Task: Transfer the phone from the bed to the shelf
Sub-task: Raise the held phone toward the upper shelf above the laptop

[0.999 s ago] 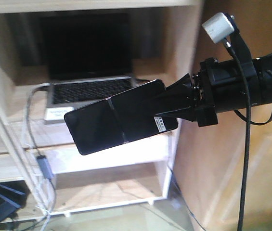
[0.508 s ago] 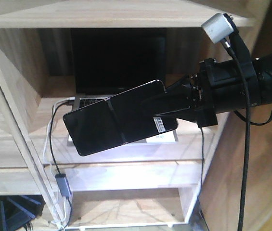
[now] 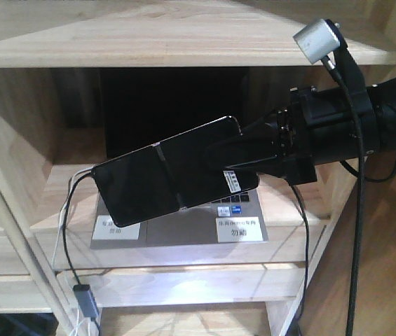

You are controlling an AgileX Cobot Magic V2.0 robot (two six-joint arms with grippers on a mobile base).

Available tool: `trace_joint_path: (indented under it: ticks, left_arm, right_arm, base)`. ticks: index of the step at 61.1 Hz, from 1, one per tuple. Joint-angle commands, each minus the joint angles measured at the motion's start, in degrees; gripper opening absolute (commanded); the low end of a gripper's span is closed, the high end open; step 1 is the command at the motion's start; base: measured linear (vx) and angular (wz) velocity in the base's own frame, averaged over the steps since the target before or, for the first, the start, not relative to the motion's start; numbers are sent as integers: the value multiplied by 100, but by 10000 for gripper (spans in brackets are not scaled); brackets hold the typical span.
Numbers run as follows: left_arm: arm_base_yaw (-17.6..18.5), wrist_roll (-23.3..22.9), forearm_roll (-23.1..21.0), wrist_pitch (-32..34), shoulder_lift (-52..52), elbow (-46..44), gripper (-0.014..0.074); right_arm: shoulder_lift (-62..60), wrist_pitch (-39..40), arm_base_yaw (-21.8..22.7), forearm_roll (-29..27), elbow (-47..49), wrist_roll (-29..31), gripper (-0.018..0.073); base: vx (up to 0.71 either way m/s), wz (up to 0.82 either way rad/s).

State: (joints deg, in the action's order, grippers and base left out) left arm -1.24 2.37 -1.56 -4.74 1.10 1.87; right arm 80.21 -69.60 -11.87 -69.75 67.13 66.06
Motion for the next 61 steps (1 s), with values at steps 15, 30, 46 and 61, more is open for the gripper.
trace_joint_path:
  ticks: [15,30,46,61]
  left_arm:
    - [2,-50,-56,408,-13,-143,1]
    - [2,-50,-56,408,-13,-143,1]
    - [2,-50,-56,408,-13,-143,1]
    - [2,-50,-56,408,-13,-143,1]
  right_arm:
    - [-208,-414,8,-534,137,55,-2]
    - [-208,-414,8,-534,137,55,-2]
    - [-208,-414,8,-534,137,55,-2]
    - [-208,-414,8,-534,137,55,-2]
  base:
    - [9,-2]
    - [5,-1]
    - [1,0]
    - [0,0]
